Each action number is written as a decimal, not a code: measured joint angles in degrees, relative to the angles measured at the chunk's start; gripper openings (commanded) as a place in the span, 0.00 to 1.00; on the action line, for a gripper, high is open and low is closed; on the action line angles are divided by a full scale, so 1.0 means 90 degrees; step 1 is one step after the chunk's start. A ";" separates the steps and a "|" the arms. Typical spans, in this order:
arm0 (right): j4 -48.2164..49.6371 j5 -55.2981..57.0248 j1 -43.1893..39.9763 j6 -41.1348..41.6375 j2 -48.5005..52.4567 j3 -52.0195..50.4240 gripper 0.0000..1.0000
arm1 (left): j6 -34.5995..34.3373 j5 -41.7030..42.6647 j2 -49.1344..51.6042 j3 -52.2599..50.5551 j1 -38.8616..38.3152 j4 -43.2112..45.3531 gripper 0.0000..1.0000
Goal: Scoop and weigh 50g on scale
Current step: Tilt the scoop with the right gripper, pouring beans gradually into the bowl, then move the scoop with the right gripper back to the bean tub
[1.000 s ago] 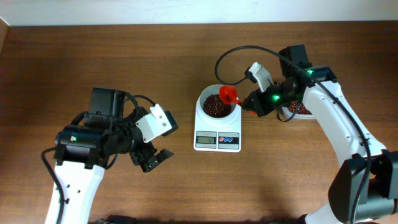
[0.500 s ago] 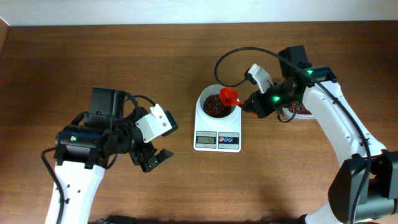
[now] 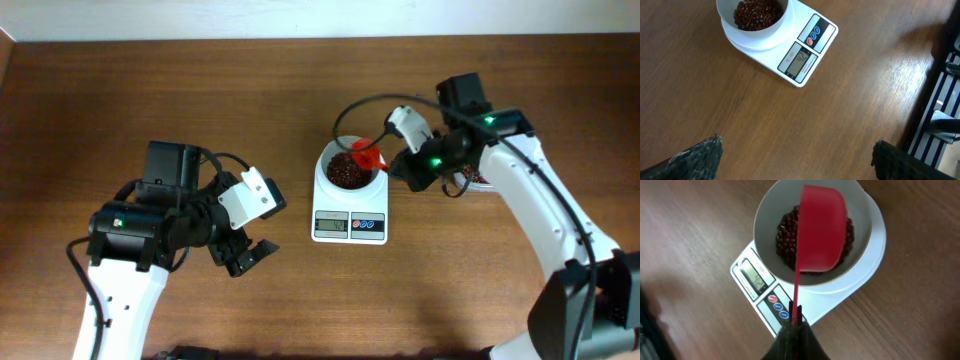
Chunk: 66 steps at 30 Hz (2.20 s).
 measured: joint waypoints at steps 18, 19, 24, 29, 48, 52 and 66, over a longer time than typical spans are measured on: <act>0.0294 0.1200 0.0561 -0.0017 -0.0070 0.0002 0.04 | 0.0000 0.0000 0.0000 0.0000 0.0000 0.0000 0.99; 0.0294 0.1200 0.0561 -0.0017 -0.0070 0.0002 0.04 | 0.0000 0.0000 0.0000 0.0000 0.0000 0.0000 0.99; -0.0015 0.1103 0.0600 -0.0257 -0.0070 0.0017 0.05 | 0.0000 0.0000 0.0000 0.0000 0.0000 0.0000 0.99; 0.0187 0.1540 0.0668 0.0017 -0.0070 0.0032 0.04 | 0.0000 0.0000 0.0000 0.0000 0.0000 0.0000 0.99; 0.0034 0.1455 0.0670 -0.0141 -0.0175 0.0333 0.04 | 0.0000 0.0000 0.0000 0.0000 0.0000 0.0000 0.99; 0.0034 0.1513 0.0670 0.0005 -0.0175 0.0335 0.04 | 0.0000 0.0000 0.0000 0.0000 0.0000 0.0000 0.99; 0.0580 0.1537 0.0668 0.0061 -0.0175 0.0340 0.04 | 0.0000 0.0000 0.0000 0.0000 0.0000 0.0000 0.99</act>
